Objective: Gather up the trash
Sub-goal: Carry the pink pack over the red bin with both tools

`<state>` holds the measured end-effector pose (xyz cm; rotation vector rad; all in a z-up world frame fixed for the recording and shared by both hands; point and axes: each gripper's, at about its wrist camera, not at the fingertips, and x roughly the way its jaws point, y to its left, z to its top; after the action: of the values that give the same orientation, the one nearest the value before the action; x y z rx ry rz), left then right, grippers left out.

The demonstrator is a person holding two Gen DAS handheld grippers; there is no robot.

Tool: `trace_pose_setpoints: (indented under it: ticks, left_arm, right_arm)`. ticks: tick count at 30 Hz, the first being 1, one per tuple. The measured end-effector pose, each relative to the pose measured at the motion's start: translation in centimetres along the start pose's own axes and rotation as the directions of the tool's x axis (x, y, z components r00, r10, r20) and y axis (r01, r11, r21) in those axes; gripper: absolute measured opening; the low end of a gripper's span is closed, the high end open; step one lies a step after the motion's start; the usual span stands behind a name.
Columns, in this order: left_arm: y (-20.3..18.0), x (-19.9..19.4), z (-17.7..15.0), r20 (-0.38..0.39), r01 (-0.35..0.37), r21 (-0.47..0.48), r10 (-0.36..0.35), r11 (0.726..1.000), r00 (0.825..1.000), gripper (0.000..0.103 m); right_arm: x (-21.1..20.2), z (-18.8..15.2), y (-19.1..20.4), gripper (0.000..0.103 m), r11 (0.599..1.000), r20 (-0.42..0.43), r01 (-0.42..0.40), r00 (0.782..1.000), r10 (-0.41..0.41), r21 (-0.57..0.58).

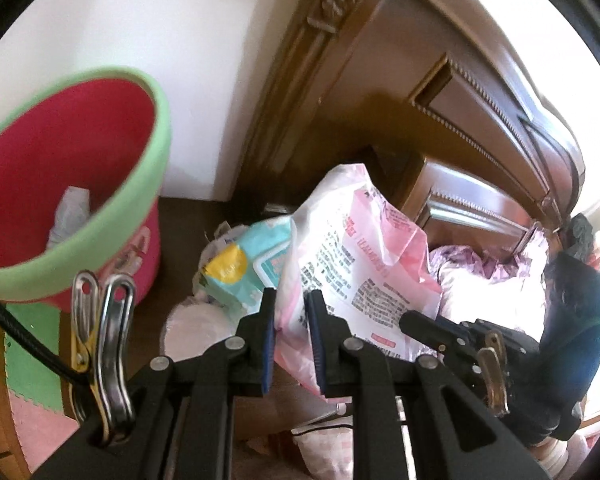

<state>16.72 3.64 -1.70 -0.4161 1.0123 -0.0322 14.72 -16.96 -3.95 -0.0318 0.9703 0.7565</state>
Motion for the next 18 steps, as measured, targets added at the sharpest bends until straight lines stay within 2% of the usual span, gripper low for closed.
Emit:
trace_pose_setpoints:
  ticks: [7,18]
  left_arm:
    - [0.9,-3.7,1.1,0.072,-0.004,-0.01,0.005,1.0,0.997,0.016]
    - [4.1,-7.5,2.1,0.119,0.0,-0.024,0.003,1.0,0.993,0.016]
  right_arm:
    - [-1.8,1.2,3.1,0.005,1.0,0.056,-0.003,0.998,0.005,-0.028]
    - [-2.3,3.2,7.6,0.005,0.999,0.09,-0.005,0.996,0.009,-0.044]
